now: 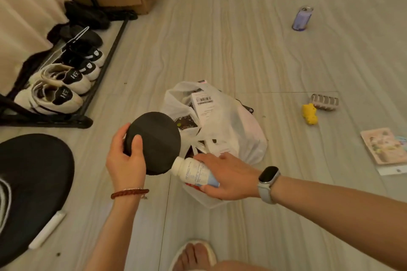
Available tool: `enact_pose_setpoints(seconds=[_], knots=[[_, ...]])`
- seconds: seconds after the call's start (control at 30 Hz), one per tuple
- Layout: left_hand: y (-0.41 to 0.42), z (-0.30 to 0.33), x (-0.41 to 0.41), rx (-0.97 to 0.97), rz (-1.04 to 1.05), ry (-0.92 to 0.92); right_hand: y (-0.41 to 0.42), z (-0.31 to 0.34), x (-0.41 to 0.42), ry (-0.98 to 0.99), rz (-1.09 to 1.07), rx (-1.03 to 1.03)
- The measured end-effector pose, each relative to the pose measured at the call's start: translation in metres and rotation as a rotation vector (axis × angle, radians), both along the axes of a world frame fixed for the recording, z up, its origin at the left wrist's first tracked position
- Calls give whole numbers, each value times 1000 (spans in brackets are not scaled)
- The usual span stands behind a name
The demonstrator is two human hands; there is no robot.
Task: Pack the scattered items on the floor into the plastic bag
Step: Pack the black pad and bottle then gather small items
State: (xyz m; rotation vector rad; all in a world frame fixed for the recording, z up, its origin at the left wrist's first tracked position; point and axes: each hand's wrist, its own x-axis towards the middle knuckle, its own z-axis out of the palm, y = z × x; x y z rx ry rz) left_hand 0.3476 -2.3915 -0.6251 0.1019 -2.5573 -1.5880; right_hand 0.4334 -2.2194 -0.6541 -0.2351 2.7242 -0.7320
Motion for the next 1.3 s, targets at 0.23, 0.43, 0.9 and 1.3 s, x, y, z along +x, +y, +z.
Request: enact_pose_setpoints(seconds=[0.23, 0.43, 0.9, 1.3], knots=[[-5, 2, 5, 166, -53, -29, 38, 12, 29, 73, -127, -29], [25, -11, 22, 167, -236, -117, 68, 6, 41, 97, -984, -562], [99, -33, -2, -11, -295, -238, 88, -12, 31, 156, -1192, -543], [73, -63, -16, -742, -328, -19, 52, 22, -20, 261, -668, -142]])
